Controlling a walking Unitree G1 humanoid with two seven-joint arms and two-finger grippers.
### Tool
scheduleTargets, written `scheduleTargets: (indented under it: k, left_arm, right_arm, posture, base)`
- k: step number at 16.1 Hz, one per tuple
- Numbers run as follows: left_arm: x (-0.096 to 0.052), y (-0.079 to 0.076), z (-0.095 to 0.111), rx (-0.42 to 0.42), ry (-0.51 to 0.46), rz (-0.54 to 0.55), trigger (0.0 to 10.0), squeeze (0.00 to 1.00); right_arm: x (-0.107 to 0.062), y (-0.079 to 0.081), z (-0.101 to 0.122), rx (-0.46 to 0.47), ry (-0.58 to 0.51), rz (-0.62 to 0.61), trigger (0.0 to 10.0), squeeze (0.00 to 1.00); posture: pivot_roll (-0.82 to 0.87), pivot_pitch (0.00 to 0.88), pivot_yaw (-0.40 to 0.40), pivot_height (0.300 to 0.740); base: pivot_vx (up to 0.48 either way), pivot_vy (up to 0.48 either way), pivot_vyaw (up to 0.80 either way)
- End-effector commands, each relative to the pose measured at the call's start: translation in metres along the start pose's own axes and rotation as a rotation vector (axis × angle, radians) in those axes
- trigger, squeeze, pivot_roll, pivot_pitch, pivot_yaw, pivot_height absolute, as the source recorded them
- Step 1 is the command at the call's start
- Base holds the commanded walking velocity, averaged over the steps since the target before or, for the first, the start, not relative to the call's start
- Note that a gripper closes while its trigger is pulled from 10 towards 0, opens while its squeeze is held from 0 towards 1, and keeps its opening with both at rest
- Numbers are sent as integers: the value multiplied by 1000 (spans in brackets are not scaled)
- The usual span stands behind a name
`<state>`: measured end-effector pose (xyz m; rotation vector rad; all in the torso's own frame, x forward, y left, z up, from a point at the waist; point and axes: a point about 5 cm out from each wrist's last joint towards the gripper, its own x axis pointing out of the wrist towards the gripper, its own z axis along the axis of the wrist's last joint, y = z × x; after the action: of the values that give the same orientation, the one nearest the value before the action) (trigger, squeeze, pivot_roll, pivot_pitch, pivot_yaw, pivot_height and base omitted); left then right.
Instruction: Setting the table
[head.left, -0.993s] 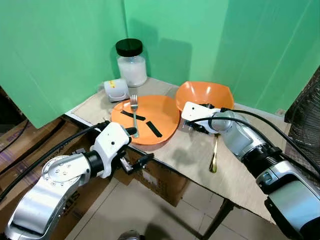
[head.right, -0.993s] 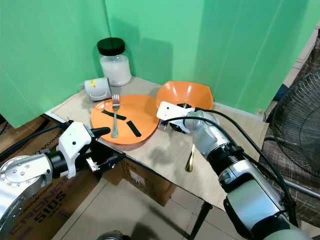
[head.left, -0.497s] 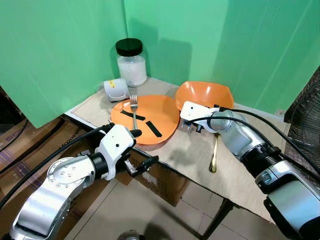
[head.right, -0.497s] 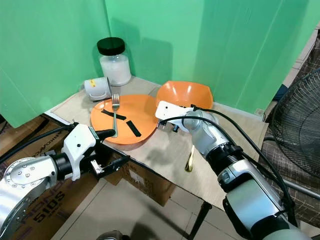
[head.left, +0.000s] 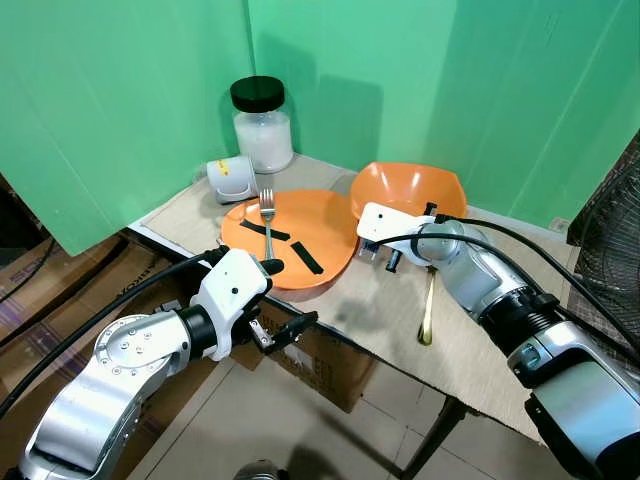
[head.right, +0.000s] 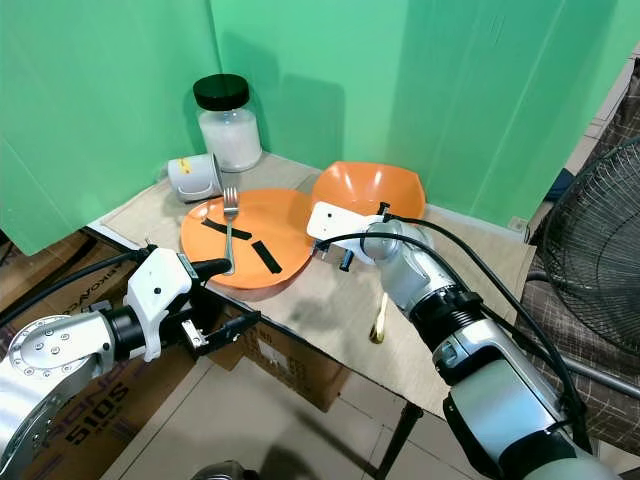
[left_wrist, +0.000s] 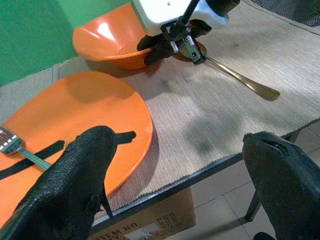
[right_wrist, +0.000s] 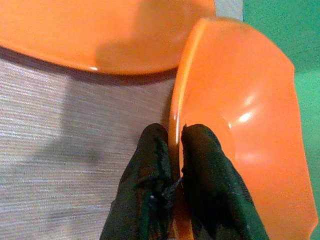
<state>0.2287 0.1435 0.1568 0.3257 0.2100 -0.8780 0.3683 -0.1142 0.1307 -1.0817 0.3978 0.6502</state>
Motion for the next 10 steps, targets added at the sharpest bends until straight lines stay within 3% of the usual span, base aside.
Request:
scheduleTargets:
  k: [1,10]
  left_arm:
    - [-1,0,0,5,5,7,10000,0]
    - [0,3,2,21,7,5,10000,0]
  right_arm:
    - [-1,-3,6,-4,-31,-14,0,0]
    - [-5,-7,14,26,-88,-40,0,0]
  posture:
    - [119,0,34,740]
    - [116,0,47,740]
  base:
    - [0,0,0]
    - [0,0,0]
